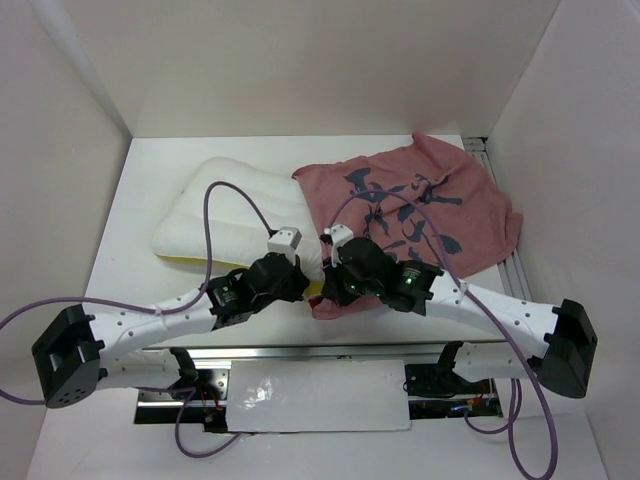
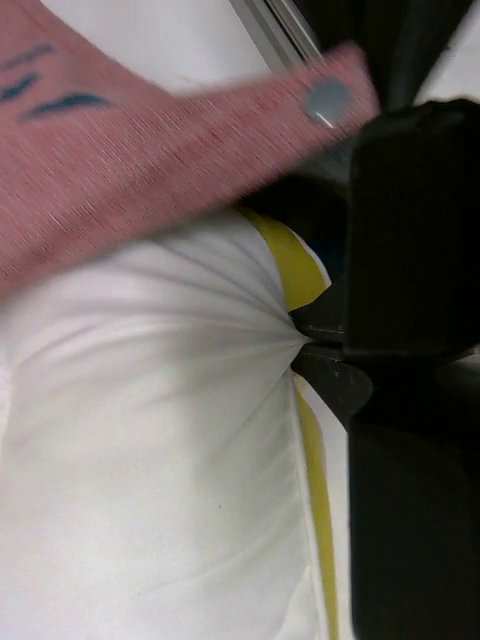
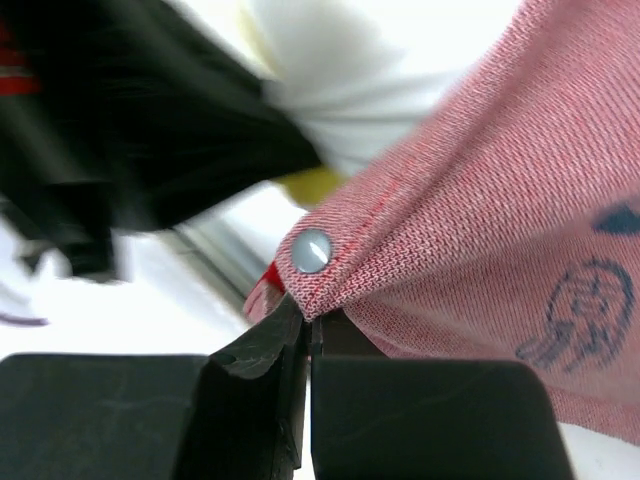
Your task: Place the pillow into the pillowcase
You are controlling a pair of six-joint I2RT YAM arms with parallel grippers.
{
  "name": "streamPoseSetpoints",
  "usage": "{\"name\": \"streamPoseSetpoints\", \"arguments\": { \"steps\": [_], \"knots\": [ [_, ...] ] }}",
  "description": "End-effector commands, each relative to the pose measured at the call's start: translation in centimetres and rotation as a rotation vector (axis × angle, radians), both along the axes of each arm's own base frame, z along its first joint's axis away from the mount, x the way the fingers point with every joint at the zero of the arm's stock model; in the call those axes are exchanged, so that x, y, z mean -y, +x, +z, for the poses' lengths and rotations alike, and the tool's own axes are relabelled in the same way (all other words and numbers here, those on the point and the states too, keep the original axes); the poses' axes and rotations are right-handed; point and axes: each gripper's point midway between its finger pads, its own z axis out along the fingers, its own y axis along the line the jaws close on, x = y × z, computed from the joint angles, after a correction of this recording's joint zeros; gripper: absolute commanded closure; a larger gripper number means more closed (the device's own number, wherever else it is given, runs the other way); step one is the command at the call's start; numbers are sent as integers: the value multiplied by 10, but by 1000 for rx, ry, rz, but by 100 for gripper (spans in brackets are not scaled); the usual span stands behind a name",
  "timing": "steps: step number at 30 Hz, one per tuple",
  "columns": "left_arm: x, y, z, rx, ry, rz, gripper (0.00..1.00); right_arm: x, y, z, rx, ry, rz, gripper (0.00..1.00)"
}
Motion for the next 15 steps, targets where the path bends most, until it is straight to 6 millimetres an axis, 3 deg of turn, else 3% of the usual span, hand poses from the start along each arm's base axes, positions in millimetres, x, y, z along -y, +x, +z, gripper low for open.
{"name": "streamPoseSetpoints", "arguments": {
  "steps": [1,5,8,11,12,13,14,15],
  "knots": [
    [39,38,77,159,-216,53,100,-33,-10,55,58,201,143,100],
    [64,50,97,168,-337,65,100,-40,-20,83,81,310,225,100],
    [73,59,120,176,-434,110,100,-34,-13,89,82,340,203,100],
    [84,62,135,195,-443,76,100,-24,-5,80,77,341,160,100],
    [87,61,133,186,-421,58,95,-19,1,72,61,330,129,100],
    [91,58,128,160,-402,34,86,-15,4,76,71,339,116,100],
    [90,54,109,126,-323,8,76,-12,7,70,64,328,101,100],
    [89,51,105,102,-299,-3,58,-4,16,68,73,322,62,100]
  ]
}}
